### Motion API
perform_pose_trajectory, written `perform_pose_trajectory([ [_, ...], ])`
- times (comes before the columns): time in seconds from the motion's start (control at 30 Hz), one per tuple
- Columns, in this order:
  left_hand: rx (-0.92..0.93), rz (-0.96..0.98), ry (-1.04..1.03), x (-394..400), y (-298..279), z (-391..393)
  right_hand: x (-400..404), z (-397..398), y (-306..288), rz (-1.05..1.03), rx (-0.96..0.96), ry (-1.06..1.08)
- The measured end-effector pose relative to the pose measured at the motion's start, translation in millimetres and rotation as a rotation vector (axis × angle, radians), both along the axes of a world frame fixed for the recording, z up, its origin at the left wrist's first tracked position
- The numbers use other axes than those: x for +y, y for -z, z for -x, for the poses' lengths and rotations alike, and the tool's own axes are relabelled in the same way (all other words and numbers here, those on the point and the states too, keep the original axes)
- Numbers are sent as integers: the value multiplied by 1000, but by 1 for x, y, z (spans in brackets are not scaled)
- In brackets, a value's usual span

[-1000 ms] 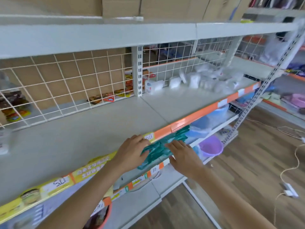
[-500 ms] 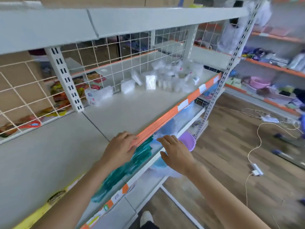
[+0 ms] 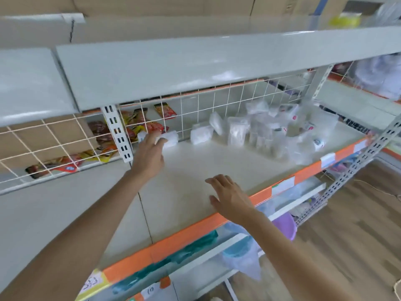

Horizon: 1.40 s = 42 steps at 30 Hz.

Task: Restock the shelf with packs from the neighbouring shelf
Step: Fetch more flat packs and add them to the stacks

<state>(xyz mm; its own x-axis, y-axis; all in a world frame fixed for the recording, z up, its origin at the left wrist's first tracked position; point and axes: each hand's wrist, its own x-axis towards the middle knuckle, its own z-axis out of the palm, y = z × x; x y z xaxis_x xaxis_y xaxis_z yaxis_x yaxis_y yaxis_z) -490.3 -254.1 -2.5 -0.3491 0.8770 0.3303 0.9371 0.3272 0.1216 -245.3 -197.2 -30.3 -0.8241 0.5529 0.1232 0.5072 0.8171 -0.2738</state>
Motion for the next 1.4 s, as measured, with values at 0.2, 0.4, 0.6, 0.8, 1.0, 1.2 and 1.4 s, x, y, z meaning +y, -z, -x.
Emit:
perform_pose_trajectory([
  [0.2, 87, 221, -208, 20, -6, 26, 40, 30, -2, 25, 71, -124],
  [0.4, 134, 227, -280, -2, -1, 5, 70, 59, 5, 60, 11, -216],
  [0.6, -104, 7, -303, -69, 18, -53, 97, 132, -5, 23, 42, -260],
  [0.8, -125, -15, -372, -102, 37, -86, 116, 182, 0, -25, 42, -253],
  [1.0, -171, -80, -521, -100, 35, -105, 100, 172, 6, -162, 4, -329],
  [1.2, -273, -211, -672, -129, 25, -112, 30, 126, 4, 47, -5, -645],
  [1.4, -300, -298, -836, -207, 20, -122, -39, 120, -9, 151, 2, -771],
])
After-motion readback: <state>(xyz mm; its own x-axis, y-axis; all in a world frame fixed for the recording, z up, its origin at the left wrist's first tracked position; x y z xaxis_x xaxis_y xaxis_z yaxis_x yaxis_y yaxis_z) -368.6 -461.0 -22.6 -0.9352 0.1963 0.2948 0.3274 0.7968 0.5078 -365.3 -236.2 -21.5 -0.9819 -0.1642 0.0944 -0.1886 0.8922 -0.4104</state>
